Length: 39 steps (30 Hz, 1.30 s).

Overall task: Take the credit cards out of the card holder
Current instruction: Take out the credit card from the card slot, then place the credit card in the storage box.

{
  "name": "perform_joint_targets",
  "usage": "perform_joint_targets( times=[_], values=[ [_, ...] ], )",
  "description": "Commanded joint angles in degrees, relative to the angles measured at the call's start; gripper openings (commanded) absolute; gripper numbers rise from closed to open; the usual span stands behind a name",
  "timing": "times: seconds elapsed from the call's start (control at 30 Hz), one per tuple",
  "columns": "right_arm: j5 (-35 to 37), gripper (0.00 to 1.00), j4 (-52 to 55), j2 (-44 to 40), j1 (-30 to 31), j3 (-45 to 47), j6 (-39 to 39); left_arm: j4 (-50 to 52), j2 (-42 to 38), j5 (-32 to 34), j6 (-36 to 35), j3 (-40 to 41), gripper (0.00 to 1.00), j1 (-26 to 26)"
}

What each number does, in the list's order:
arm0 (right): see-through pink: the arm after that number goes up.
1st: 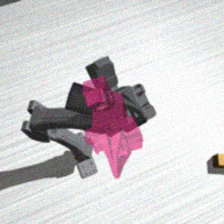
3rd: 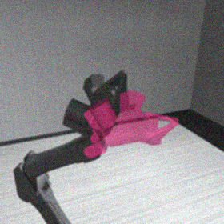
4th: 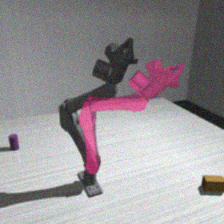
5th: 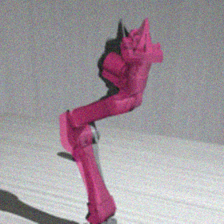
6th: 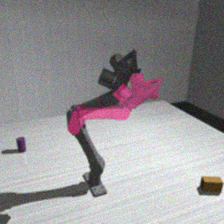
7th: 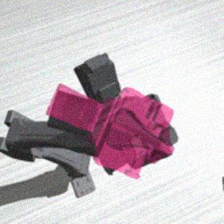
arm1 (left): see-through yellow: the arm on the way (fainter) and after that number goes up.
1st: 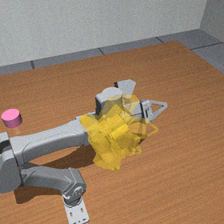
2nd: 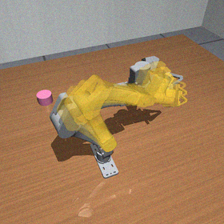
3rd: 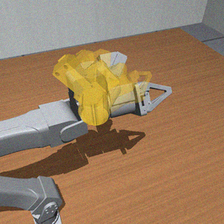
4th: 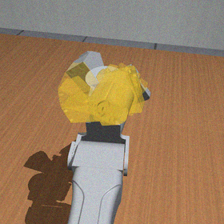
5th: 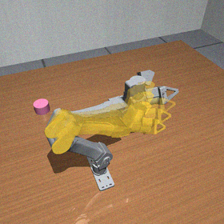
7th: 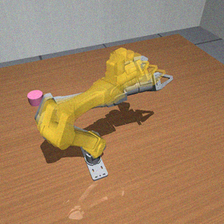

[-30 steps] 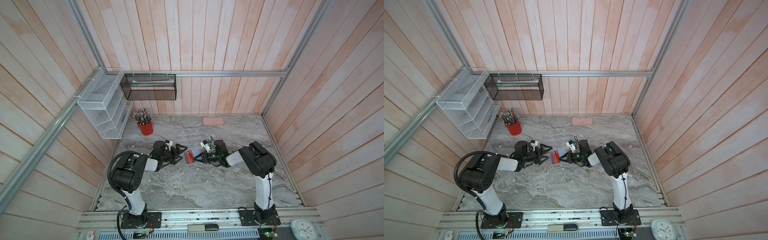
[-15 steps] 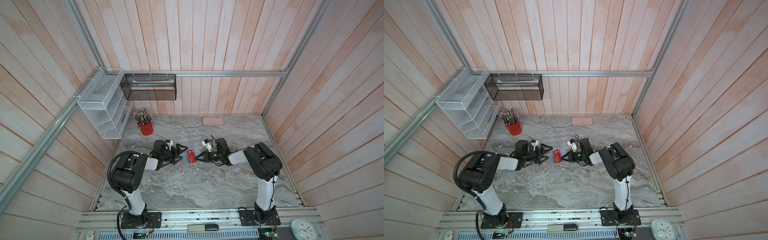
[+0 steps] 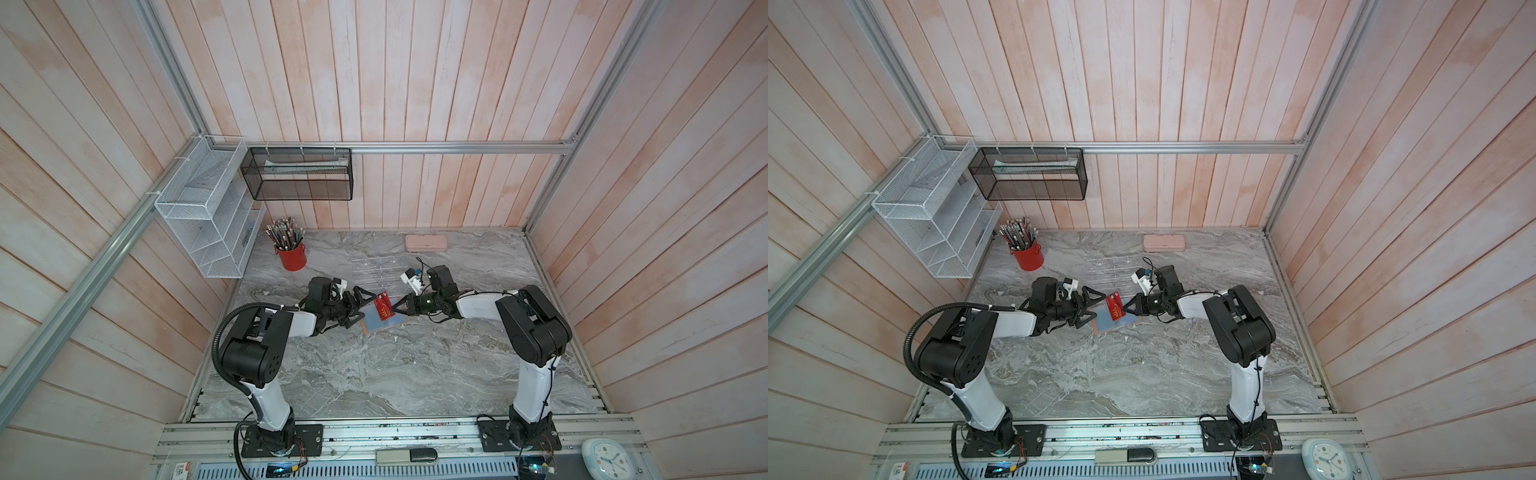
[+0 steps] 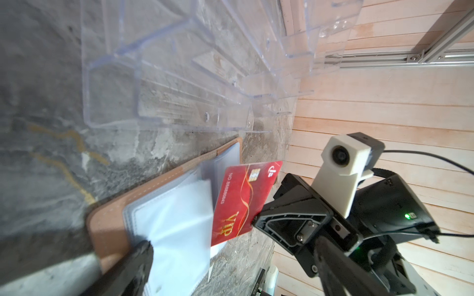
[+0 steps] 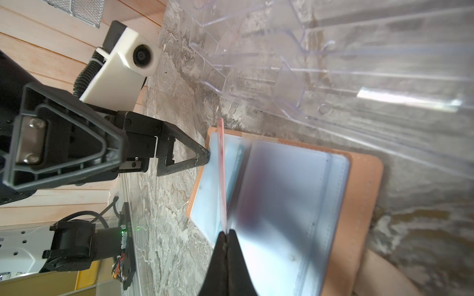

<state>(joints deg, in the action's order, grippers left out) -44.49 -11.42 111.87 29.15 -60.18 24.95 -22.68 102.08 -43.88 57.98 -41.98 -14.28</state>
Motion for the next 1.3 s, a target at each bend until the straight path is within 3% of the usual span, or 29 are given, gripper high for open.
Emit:
perform_joint_targets(
  times=[0.0,0.5,0.63,0.83,0.97,1.27],
  values=[
    [3.39,0.0,8.42,-2.38,-0.23,-2.48,-6.54,5.65,-0.69,0.79,-1.57,-0.54,1.0,0.22],
    [11.75,0.0,25.45,-5.66,-0.23,-13.06,-16.92,18.71,-5.56,1.11,-7.2,-8.56,1.0,0.64],
    [14.13,0.0,29.0,-5.8,0.09,-15.36,-18.73,28.46,-5.78,2.71,-12.7,-13.92,1.0,1.62],
    [18.52,0.0,33.81,-5.85,2.06,-17.8,-21.25,46.04,-2.76,10.34,-23.98,-25.3,1.0,1.29],
    [23.96,0.0,35.77,-6.95,4.29,-18.53,-23.06,53.06,-1.23,13.56,-27.72,-29.94,1.0,0.99],
    [38.52,0.0,38.76,-7.65,10.24,-21.26,-26.24,58.73,-0.67,14.96,-28.4,-33.26,1.0,-1.31]
  ],
)
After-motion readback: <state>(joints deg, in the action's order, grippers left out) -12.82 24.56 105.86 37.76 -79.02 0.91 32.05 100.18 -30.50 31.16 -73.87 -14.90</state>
